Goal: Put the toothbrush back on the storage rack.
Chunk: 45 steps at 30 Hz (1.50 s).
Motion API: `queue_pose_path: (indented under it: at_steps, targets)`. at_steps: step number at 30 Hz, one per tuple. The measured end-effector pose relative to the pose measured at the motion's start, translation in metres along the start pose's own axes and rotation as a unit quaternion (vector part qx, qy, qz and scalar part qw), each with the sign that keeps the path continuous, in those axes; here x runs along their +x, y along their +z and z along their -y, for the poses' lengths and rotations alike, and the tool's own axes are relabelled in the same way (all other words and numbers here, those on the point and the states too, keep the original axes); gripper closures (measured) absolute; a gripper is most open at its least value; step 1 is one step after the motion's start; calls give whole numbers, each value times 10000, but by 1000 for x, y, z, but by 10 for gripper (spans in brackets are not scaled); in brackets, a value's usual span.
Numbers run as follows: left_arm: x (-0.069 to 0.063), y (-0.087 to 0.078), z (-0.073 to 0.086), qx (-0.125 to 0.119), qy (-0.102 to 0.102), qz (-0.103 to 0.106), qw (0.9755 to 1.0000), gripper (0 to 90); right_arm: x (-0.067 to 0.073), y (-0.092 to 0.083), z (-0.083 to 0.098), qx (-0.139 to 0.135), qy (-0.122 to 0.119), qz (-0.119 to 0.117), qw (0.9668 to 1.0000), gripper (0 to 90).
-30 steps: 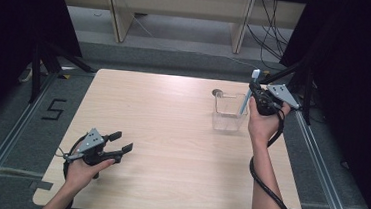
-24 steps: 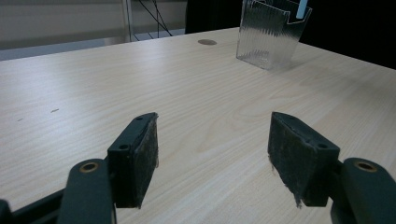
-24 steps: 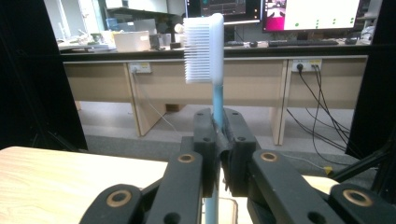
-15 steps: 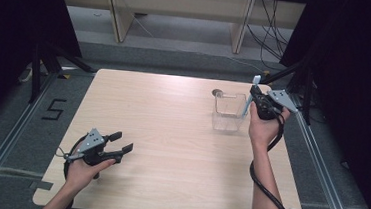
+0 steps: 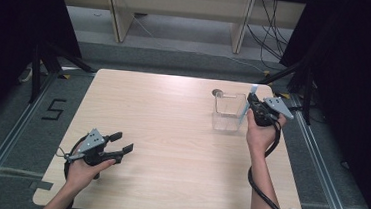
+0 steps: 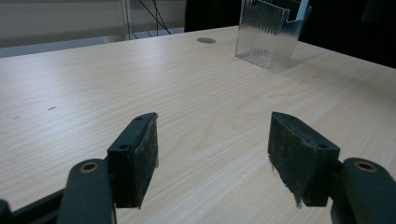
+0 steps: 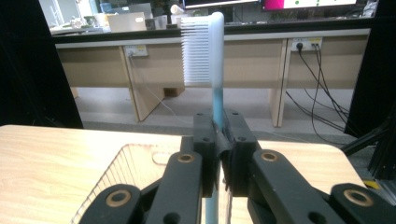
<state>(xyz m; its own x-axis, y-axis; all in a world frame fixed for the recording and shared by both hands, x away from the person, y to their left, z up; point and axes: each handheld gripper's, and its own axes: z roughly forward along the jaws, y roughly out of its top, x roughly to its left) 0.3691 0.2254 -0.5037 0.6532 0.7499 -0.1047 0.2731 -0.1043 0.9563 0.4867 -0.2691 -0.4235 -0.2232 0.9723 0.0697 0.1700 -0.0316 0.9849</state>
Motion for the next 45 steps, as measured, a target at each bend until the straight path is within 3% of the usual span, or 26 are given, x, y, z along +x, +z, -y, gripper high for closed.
queue_pose_path:
  at_steps: [1, 7, 10, 12, 13, 22, 23, 24, 32, 41, 45]
  targets:
    - [0, 0, 0, 5, -2, 0, 10000, 330, 2, -1, 2, 73, 123, 21, 9999, 854]
    - [0, 1, 1, -54, -5, 43, 10000, 330, -1, -2, 10, 130, 68, 61, 9999, 855]
    - [0, 1, 1, -54, -5, 44, 10000, 330, 0, -3, 13, 155, 181, 87, 9997, 855]
    - [0, 1, 1, -52, -4, 42, 10000, 330, -3, -3, 14, 143, 32, 67, 9999, 855]
    - [0, 1, 1, -52, -7, 39, 10000, 330, 0, -2, 15, 120, 228, 81, 9996, 855]
    - [0, 0, 1, 5, -2, -14, 10000, 330, -2, -3, 24, 268, 153, 93, 9995, 854]
    - [0, 0, 1, 8, 6, -13, 10000, 330, -3, -2, 25, 263, 51, 34, 9996, 853]
    - [1, 1, 1, -49, -4, 33, 10000, 330, -1, -3, 26, 283, 168, 63, 9994, 852]
    - [0, 0, 1, 6, -4, -1, 10000, 330, 0, -3, 30, 337, 185, 44, 9993, 842]
    - [0, 0, 1, 13, -5, -17, 10000, 330, 1, -3, 32, 400, 259, 161, 9987, 746]
    - [1, 1, 2, -46, -8, 33, 10000, 330, 1, -2, 32, 386, 185, 211, 9989, 692]
